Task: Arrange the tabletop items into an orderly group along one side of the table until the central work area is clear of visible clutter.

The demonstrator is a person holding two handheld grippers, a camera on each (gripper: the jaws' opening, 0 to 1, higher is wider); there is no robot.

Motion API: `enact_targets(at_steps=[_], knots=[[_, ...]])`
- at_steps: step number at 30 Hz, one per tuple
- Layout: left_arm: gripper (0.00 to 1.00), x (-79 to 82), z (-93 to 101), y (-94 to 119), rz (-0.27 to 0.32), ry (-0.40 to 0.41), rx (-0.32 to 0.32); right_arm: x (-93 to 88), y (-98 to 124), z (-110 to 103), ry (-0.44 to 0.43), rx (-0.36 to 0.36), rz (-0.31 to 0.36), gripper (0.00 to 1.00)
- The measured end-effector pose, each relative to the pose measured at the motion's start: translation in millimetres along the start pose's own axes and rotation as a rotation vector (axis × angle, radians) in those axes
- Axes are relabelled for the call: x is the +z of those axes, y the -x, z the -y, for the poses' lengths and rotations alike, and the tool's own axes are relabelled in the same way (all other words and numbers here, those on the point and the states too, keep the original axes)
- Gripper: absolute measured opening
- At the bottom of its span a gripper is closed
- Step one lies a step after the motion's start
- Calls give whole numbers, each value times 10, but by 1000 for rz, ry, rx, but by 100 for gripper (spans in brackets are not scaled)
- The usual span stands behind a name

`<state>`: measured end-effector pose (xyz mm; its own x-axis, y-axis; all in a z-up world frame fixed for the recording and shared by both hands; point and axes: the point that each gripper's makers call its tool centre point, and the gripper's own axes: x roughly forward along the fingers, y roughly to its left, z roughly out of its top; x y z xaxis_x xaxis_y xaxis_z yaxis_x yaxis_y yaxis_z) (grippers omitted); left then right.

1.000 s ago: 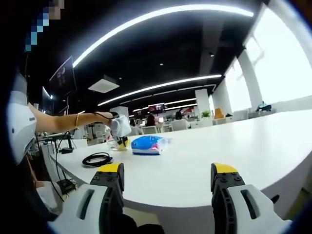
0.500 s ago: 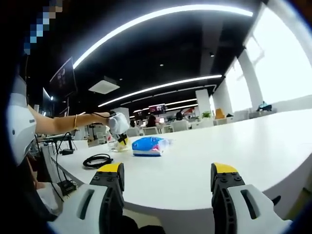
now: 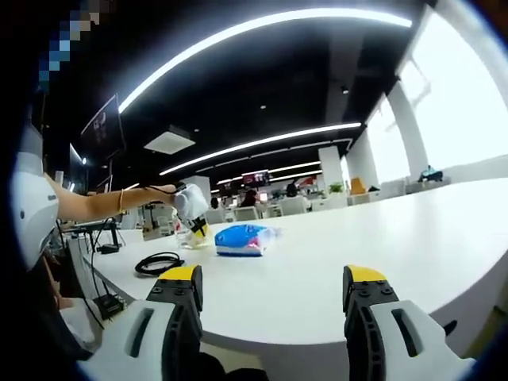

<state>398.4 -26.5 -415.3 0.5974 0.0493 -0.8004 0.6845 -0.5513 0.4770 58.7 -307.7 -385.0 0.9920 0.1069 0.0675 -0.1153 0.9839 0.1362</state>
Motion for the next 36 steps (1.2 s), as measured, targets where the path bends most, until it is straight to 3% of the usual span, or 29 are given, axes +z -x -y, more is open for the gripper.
enact_targets(at_steps=[2, 7, 15, 25, 36], knots=[[0, -5, 13, 14, 4, 3, -6, 6, -1, 6, -1, -2, 3, 69], [0, -35, -107, 73, 19, 20, 70, 28, -6, 15, -16, -3, 17, 69], [0, -53, -187, 106, 57, 48, 131, 15, -31, -9, -12, 0, 9, 69], [0, -61, -252, 198, 163, 158, 223, 8, -66, -53, -1, 11, -1, 69], [0, -169, -363, 315, 203, 232, 336, -6, -118, -124, 7, 27, -14, 68]])
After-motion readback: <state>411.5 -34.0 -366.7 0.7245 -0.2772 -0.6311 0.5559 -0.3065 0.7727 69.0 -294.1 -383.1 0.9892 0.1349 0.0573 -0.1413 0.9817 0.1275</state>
